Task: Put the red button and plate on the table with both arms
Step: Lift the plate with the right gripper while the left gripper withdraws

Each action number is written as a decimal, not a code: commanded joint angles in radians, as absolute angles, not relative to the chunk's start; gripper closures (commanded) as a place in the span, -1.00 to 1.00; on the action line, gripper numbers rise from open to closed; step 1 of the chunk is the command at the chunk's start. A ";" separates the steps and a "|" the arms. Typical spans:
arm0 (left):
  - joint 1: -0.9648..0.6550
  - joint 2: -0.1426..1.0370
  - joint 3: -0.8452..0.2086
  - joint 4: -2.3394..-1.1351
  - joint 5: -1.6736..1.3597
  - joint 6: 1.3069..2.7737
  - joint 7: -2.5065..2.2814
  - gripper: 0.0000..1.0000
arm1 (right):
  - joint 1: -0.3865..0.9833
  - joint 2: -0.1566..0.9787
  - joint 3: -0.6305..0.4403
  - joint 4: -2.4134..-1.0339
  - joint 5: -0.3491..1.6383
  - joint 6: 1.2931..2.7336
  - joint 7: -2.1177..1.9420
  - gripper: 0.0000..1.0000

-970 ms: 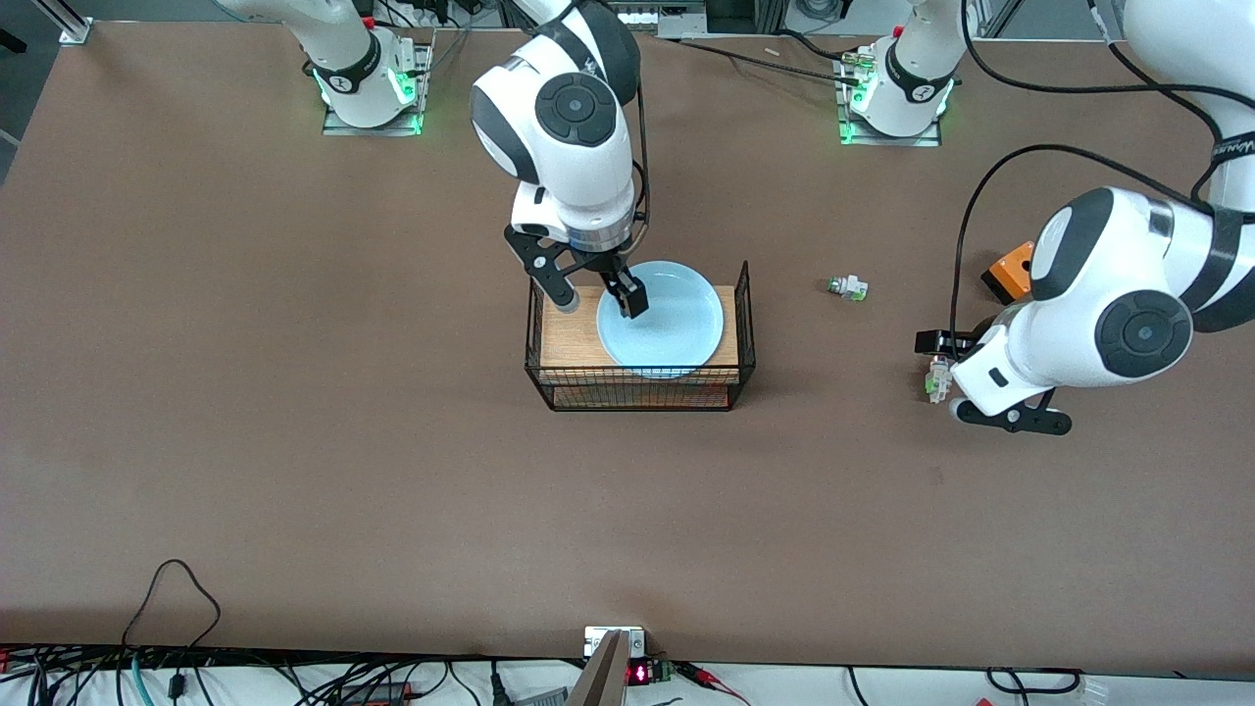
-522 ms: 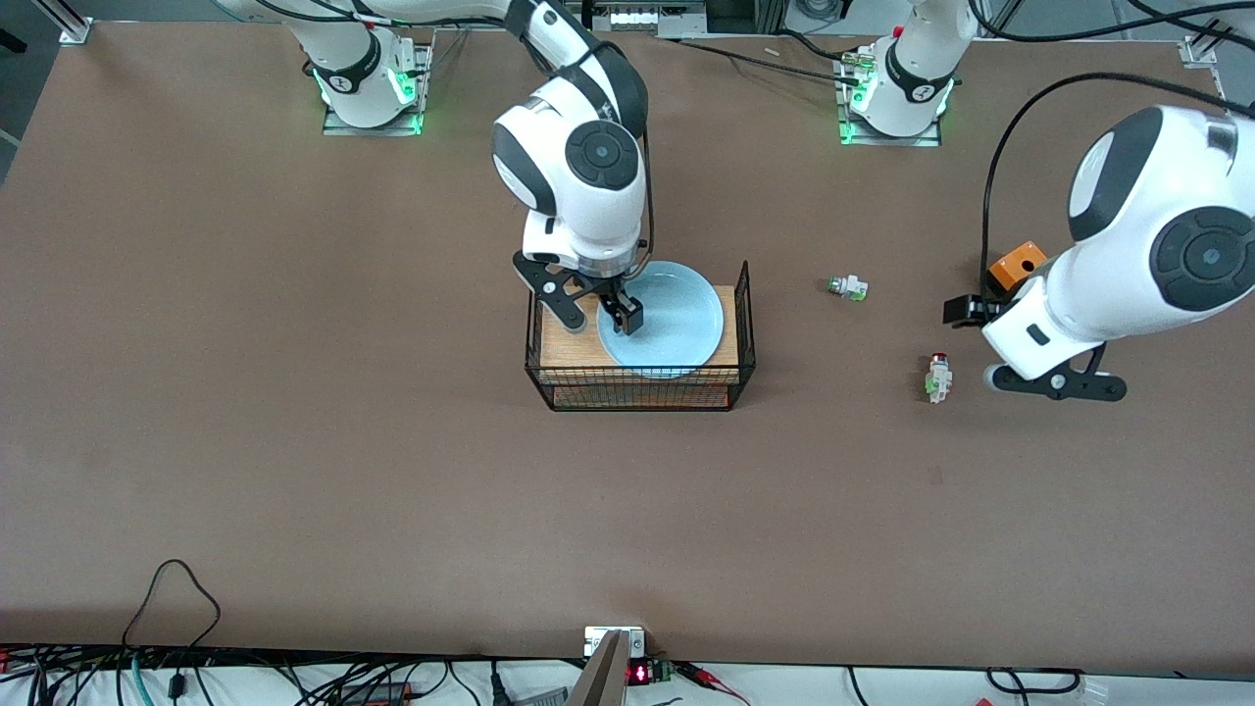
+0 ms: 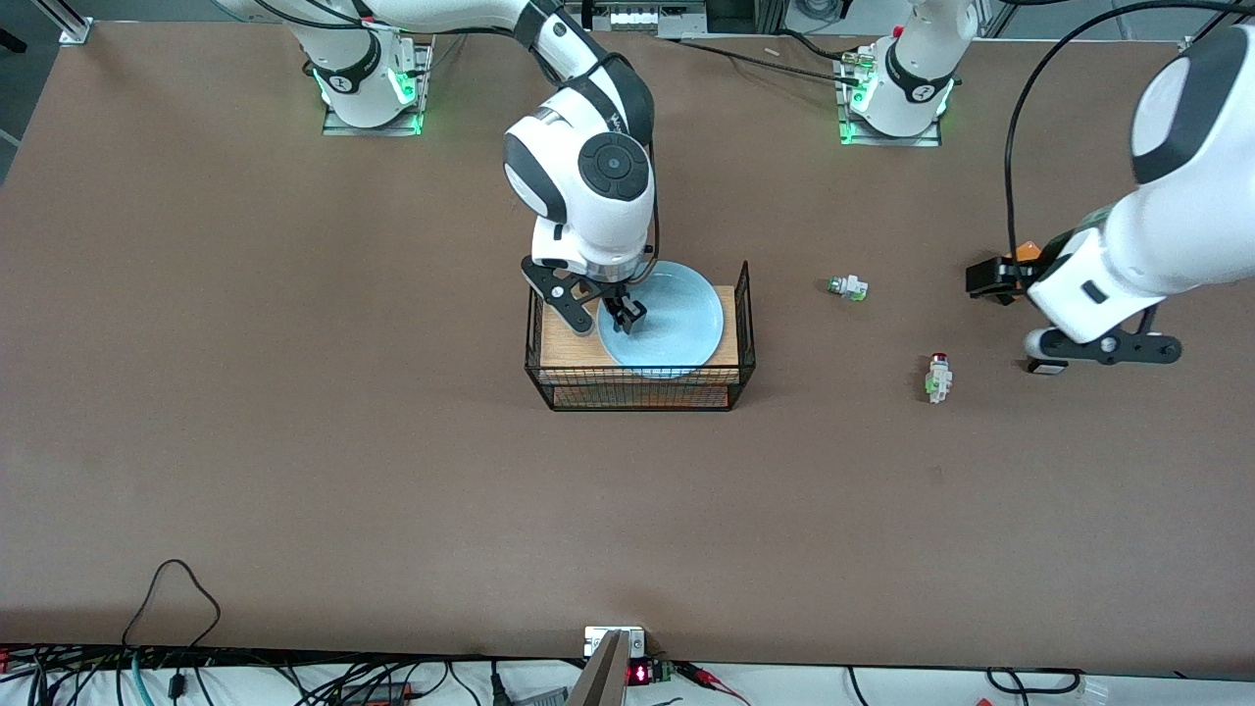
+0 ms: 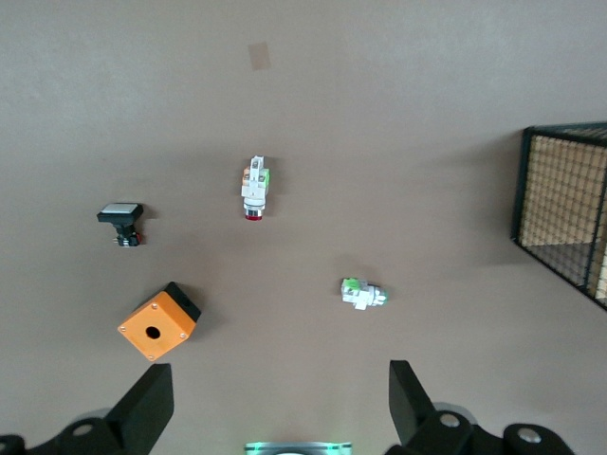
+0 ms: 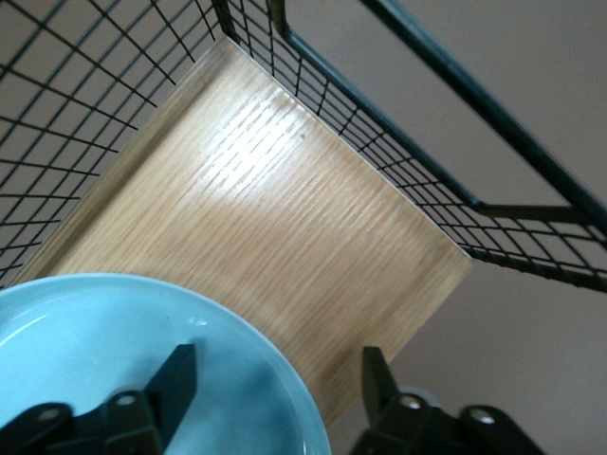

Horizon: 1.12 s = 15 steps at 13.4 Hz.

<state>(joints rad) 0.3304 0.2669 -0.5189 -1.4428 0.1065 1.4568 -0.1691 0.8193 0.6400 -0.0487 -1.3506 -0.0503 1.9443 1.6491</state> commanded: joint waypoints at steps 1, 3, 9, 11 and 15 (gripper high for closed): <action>0.244 0.154 -0.361 -1.569 0.026 1.589 -0.129 -1.00 | 0.810 0.649 -0.043 -1.327 -0.031 1.928 1.638 -0.25; 0.137 0.089 -0.209 -1.632 0.009 1.672 -0.104 -1.00 | 0.807 0.649 -0.046 -1.328 0.032 1.936 1.640 -0.18; 0.097 0.006 -0.153 -1.729 0.002 1.715 -0.104 -1.00 | 0.818 0.646 -0.045 -1.325 0.035 1.940 1.648 0.79; 0.069 -0.023 -0.120 -1.758 0.002 1.712 -0.101 -1.00 | 0.822 0.644 -0.040 -1.324 0.043 1.942 1.644 1.00; 0.038 -0.055 -0.091 -1.795 0.002 1.735 -0.101 -1.00 | 0.828 0.631 -0.040 -1.324 0.064 1.925 1.643 1.00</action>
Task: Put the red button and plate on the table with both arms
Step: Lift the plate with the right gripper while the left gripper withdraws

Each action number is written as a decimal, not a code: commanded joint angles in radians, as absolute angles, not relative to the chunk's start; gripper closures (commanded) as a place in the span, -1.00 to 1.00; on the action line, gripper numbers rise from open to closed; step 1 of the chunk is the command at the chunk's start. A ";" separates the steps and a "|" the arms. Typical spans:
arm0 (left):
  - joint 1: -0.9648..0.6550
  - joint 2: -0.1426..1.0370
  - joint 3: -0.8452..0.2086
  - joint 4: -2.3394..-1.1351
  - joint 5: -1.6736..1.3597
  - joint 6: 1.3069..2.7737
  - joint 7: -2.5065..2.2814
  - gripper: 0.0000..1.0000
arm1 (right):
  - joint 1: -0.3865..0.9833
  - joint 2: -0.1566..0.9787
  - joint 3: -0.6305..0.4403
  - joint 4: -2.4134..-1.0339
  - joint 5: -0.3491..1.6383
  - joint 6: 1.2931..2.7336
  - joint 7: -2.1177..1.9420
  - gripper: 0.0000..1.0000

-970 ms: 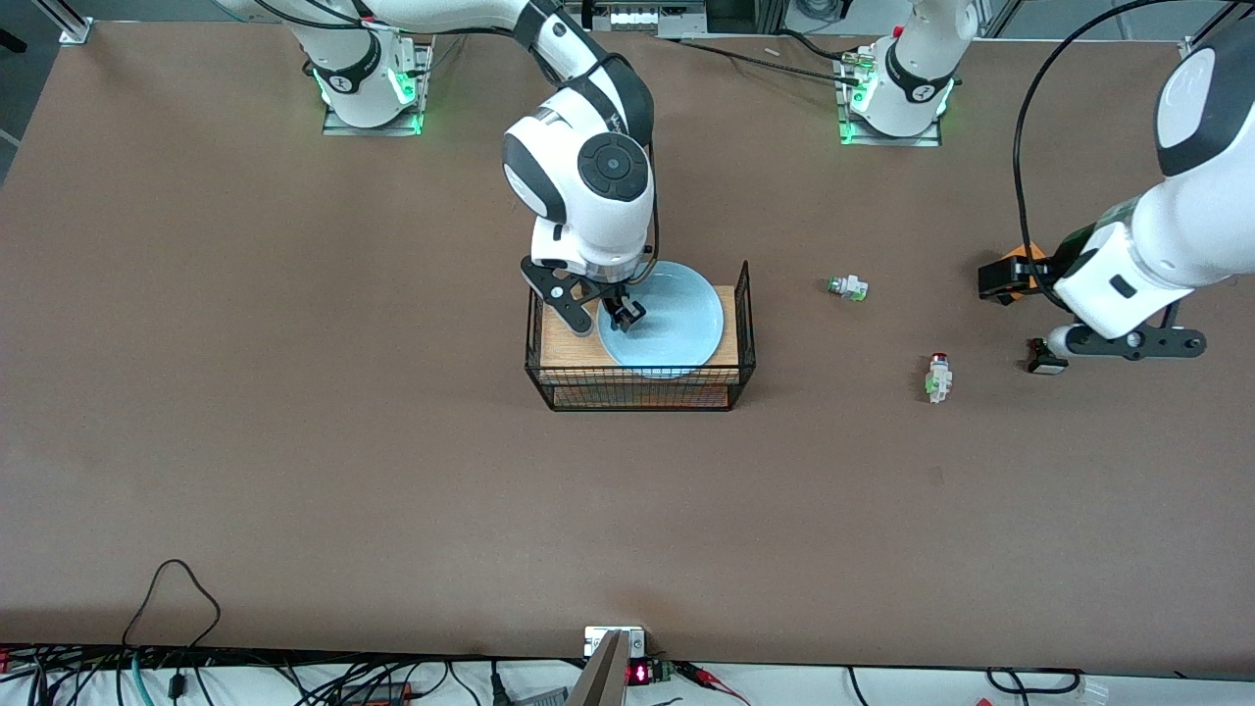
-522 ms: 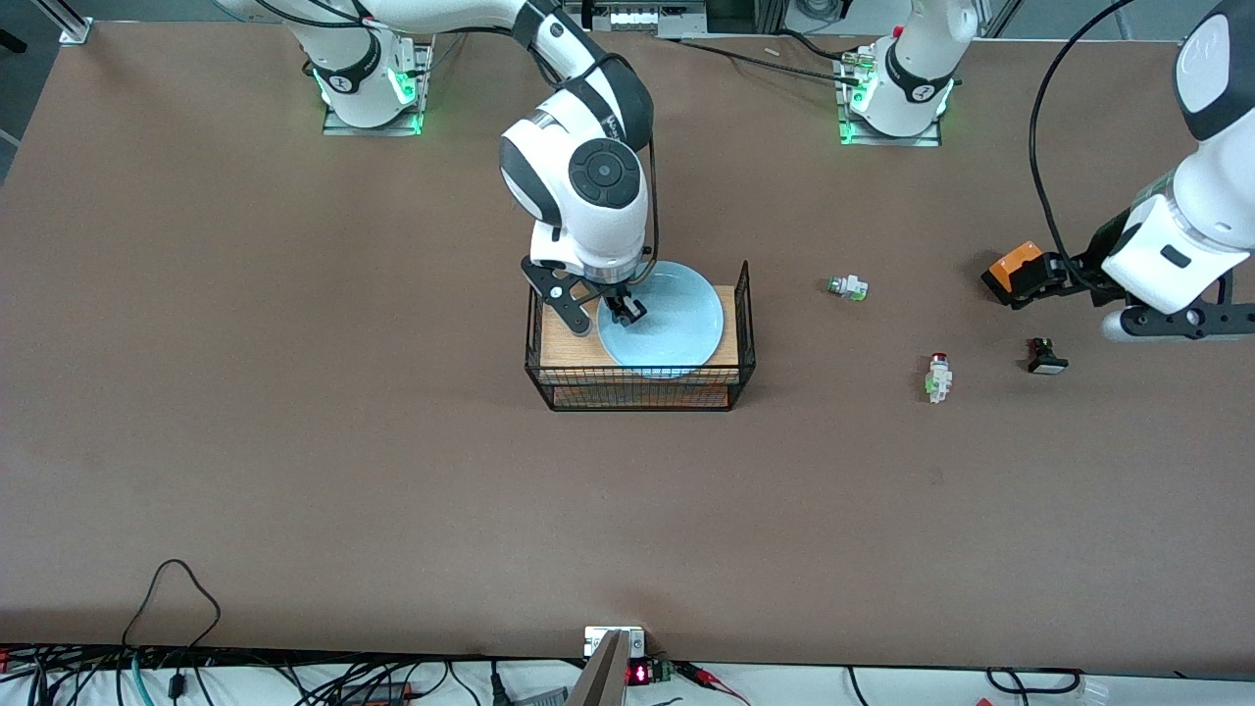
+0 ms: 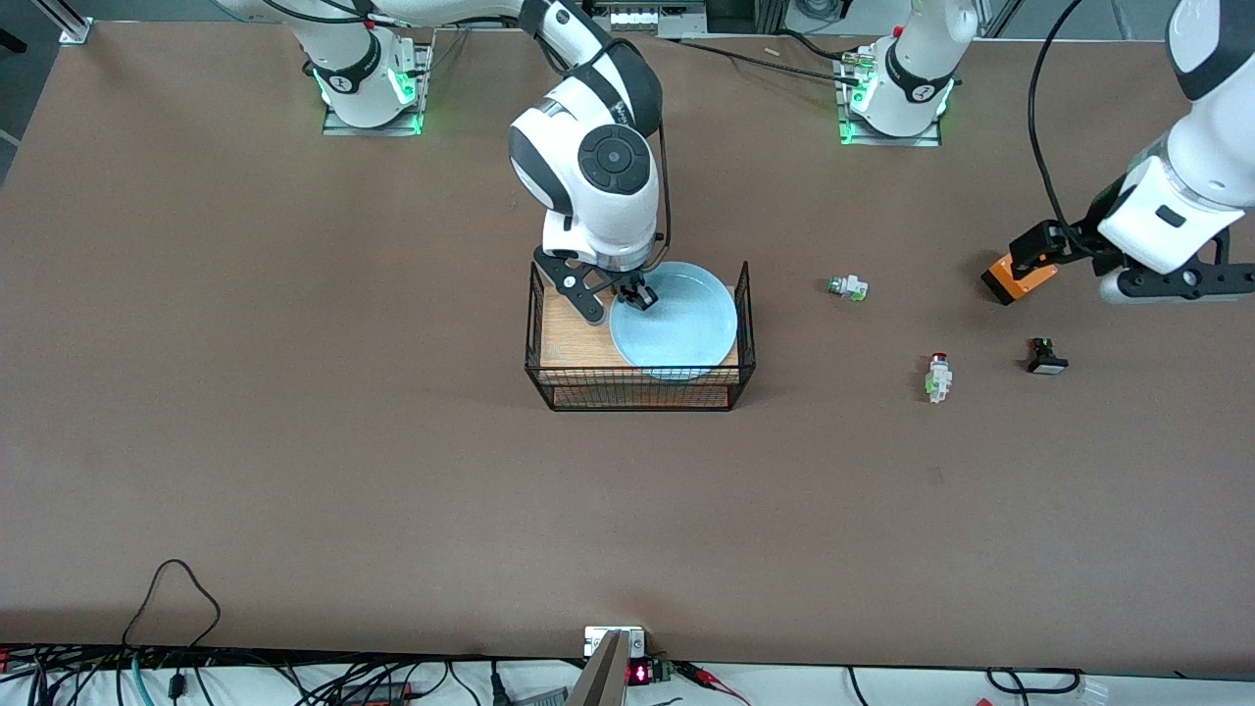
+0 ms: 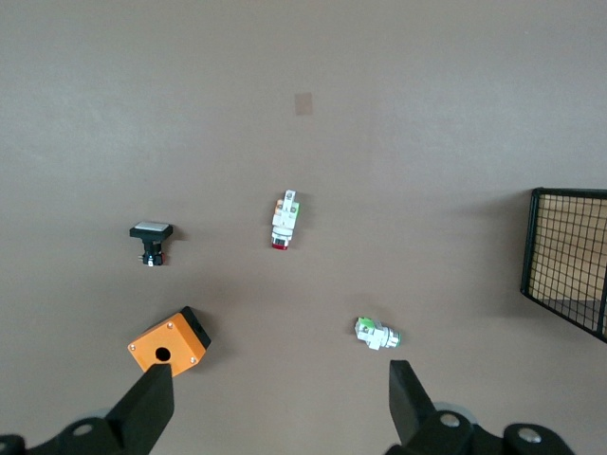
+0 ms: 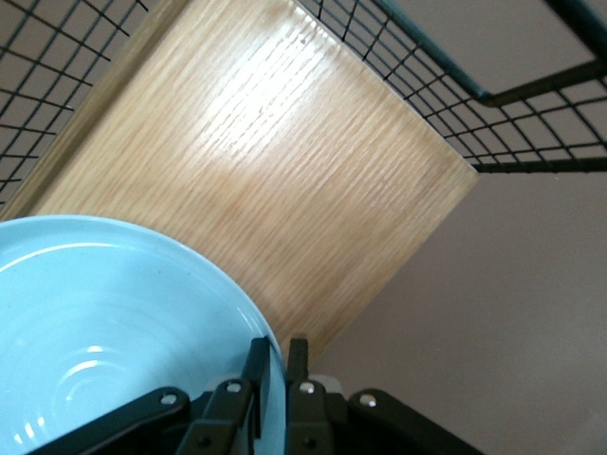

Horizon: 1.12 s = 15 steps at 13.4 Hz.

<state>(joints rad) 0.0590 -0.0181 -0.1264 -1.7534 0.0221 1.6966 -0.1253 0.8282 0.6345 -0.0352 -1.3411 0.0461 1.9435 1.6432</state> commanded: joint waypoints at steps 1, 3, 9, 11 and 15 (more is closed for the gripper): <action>0.032 -0.057 -0.091 -1.799 0.003 1.761 -0.101 -1.00 | 0.828 0.623 -0.038 -1.324 0.064 1.922 1.646 1.00; 0.020 -0.074 -0.089 -1.812 0.003 1.763 -0.101 -1.00 | 0.827 0.580 -0.034 -1.324 0.109 1.890 1.649 1.00; 0.011 -0.095 -0.060 -1.842 0.003 1.759 -0.101 -1.00 | 0.824 0.473 -0.035 -1.322 0.123 1.711 1.646 1.00; -0.052 -0.087 -0.029 -1.829 0.003 1.758 -0.106 -1.00 | 0.821 0.436 -0.035 -1.322 0.129 1.668 1.646 1.00; -0.067 -0.052 -0.025 -1.790 0.005 1.756 -0.101 -1.00 | 0.822 0.344 -0.035 -1.322 0.143 1.542 1.634 1.00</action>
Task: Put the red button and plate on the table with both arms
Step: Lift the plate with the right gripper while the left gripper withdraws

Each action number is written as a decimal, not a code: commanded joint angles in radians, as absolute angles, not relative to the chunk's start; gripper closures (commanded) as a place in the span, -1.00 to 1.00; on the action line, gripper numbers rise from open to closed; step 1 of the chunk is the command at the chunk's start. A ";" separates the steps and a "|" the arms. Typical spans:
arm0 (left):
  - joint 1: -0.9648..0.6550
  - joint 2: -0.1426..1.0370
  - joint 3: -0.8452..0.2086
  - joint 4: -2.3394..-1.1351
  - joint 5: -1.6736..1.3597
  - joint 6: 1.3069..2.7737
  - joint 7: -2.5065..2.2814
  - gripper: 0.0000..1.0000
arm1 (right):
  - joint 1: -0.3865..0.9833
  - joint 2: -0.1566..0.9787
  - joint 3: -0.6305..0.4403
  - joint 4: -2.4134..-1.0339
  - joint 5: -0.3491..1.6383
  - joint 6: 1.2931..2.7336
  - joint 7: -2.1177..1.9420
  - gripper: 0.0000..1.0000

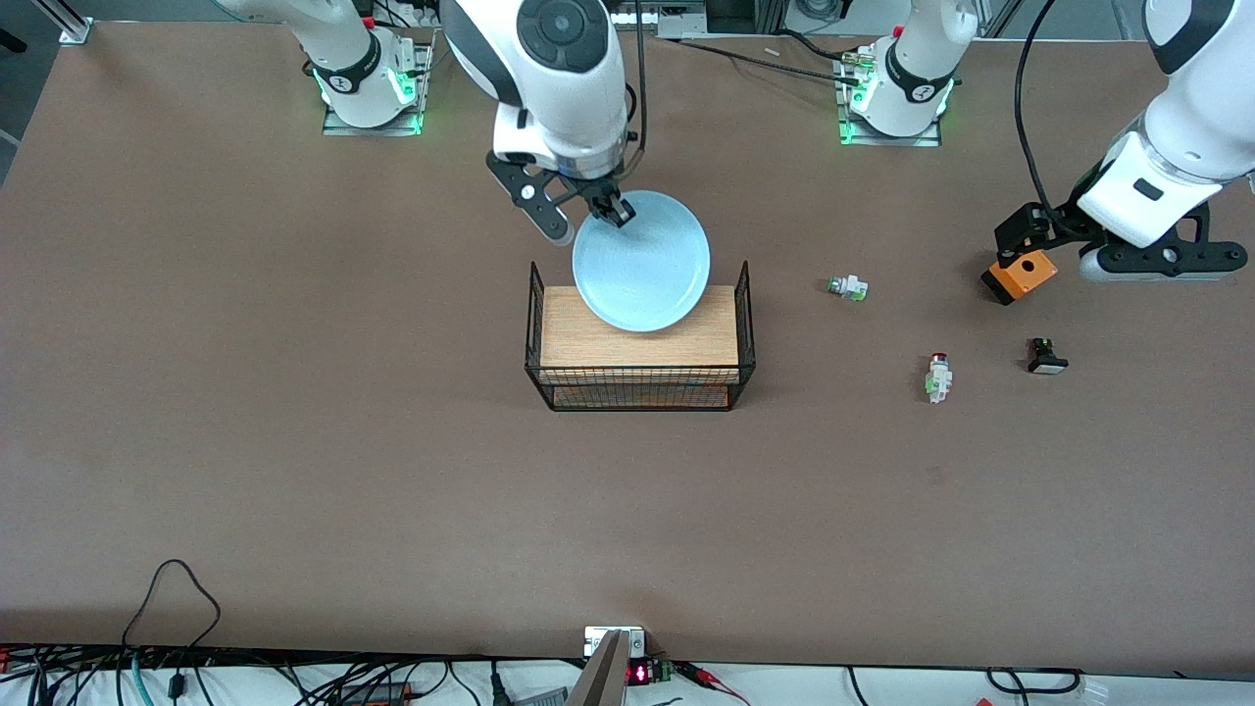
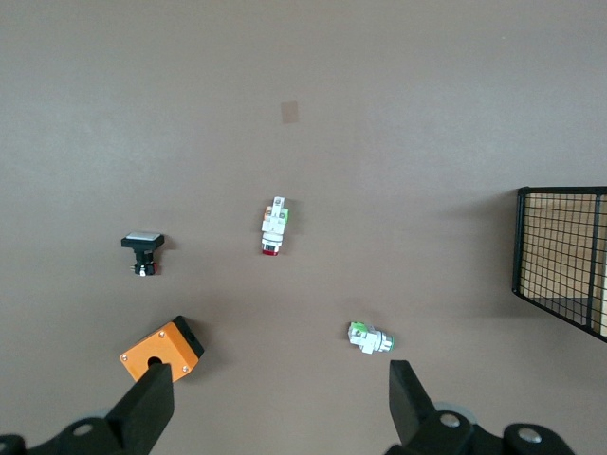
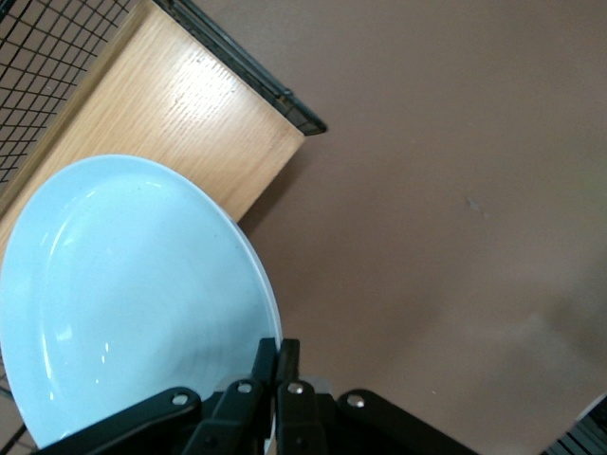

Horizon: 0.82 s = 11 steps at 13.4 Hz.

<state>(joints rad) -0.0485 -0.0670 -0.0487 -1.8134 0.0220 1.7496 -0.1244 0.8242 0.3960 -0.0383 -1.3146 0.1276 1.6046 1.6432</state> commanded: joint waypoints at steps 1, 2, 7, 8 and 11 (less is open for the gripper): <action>-0.067 -0.049 -0.026 -1.784 0.005 1.755 -0.106 -1.00 | 0.825 0.333 -0.037 -1.322 0.138 1.485 1.608 1.00; -0.067 -0.051 -0.026 -1.783 0.003 1.741 -0.104 -1.00 | 0.827 0.318 -0.038 -1.310 0.132 1.433 1.562 1.00; -0.071 -0.051 -0.028 -1.781 0.003 1.729 -0.101 -1.00 | 0.798 0.311 -0.081 -1.215 -0.015 1.156 1.127 1.00; -0.071 -0.051 -0.029 -1.782 0.005 1.724 -0.101 -1.00 | 0.784 0.296 -0.118 -1.206 -0.031 1.135 1.000 1.00; -0.069 -0.051 -0.034 -1.781 0.005 1.707 -0.100 -1.00 | 0.720 0.279 -0.219 -1.206 -0.035 1.137 0.661 1.00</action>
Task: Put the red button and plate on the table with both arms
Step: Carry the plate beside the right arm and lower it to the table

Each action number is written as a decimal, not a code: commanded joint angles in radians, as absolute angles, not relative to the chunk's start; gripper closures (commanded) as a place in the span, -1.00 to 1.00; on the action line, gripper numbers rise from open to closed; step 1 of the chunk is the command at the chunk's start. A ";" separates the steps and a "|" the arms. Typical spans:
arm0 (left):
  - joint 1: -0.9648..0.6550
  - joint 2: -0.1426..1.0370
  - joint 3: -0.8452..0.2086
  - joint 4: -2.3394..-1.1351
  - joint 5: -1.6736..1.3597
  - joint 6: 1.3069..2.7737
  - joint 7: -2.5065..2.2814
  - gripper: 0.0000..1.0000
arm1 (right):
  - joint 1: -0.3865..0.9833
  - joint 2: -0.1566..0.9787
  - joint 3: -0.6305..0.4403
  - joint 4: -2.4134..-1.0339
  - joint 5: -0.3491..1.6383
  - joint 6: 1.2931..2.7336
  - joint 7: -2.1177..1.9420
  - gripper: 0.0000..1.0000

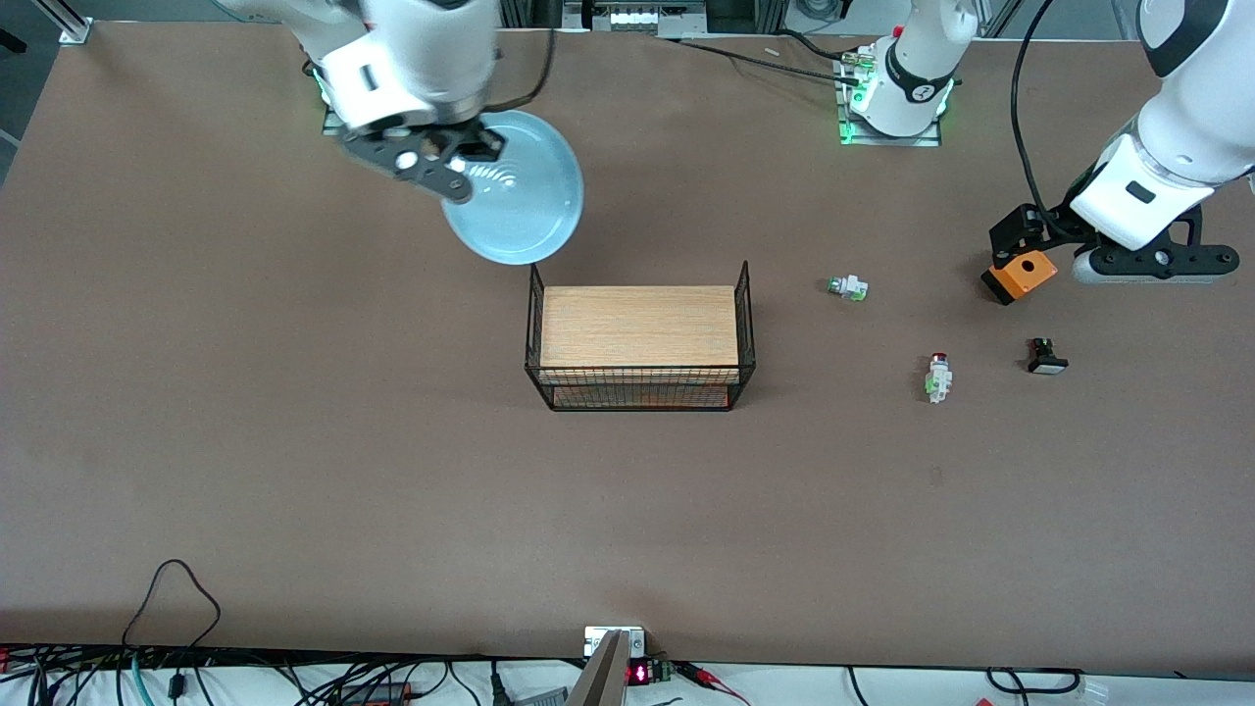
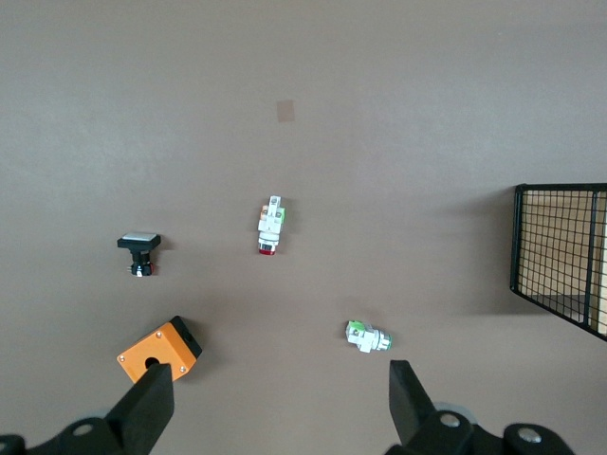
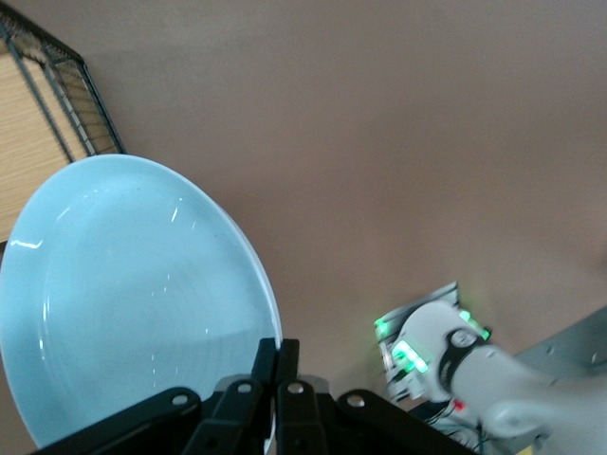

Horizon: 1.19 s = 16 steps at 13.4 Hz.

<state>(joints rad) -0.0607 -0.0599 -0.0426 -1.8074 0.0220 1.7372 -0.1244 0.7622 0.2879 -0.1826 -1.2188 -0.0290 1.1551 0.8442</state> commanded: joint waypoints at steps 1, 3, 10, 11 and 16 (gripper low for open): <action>-0.069 -0.051 -0.034 -1.782 0.003 1.706 -0.100 -1.00 | 0.691 0.282 -0.251 -1.209 -0.046 1.152 0.553 1.00; -0.069 -0.049 -0.034 -1.781 0.005 1.710 -0.100 -1.00 | 0.588 0.293 -0.268 -1.222 -0.049 1.216 0.362 0.98; -0.069 -0.054 -0.063 -1.781 0.005 1.706 -0.103 -1.00 | 0.394 0.428 -0.267 -1.255 0.020 1.449 -0.023 0.99; -0.069 -0.054 -0.063 -1.779 0.006 1.706 -0.103 -1.00 | 0.396 0.452 -0.267 -1.261 0.041 1.485 -0.031 0.99; -0.069 -0.057 -0.087 -1.781 0.014 1.709 -0.103 -1.00 | 0.329 0.390 -0.227 -1.645 0.041 1.933 -0.153 0.99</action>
